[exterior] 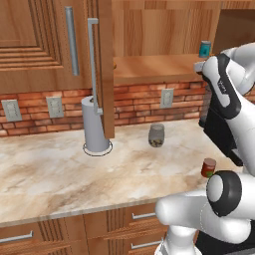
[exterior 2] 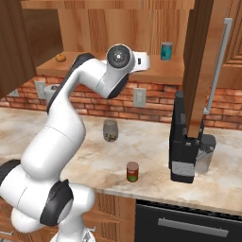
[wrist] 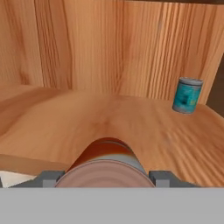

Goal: Pick the cans from the counter and place them in their designated side in the cabinet.

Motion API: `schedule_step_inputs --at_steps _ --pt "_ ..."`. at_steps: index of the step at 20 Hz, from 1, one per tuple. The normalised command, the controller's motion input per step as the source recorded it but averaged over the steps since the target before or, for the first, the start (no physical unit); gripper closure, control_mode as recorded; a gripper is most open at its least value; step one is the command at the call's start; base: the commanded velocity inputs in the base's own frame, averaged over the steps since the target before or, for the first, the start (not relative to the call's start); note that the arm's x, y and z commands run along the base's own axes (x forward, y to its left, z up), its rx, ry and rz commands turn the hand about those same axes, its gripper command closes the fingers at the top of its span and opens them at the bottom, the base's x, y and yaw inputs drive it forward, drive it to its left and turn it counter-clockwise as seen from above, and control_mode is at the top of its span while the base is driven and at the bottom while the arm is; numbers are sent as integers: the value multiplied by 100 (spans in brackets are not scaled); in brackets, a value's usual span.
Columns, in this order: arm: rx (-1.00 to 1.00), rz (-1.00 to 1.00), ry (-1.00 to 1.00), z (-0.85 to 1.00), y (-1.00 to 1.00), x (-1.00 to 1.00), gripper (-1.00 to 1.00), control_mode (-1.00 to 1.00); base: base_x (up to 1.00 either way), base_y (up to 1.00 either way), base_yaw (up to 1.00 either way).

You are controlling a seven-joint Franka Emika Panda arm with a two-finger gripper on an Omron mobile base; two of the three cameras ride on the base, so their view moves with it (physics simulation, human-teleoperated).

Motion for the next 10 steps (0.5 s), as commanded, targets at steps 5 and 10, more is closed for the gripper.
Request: schedule_step_inputs --at_steps 5,10 --pt "0 0 1 0 -13 16 100 -100 0 0 0" --pt "0 0 4 2 -9 17 100 -100 0 0 0"
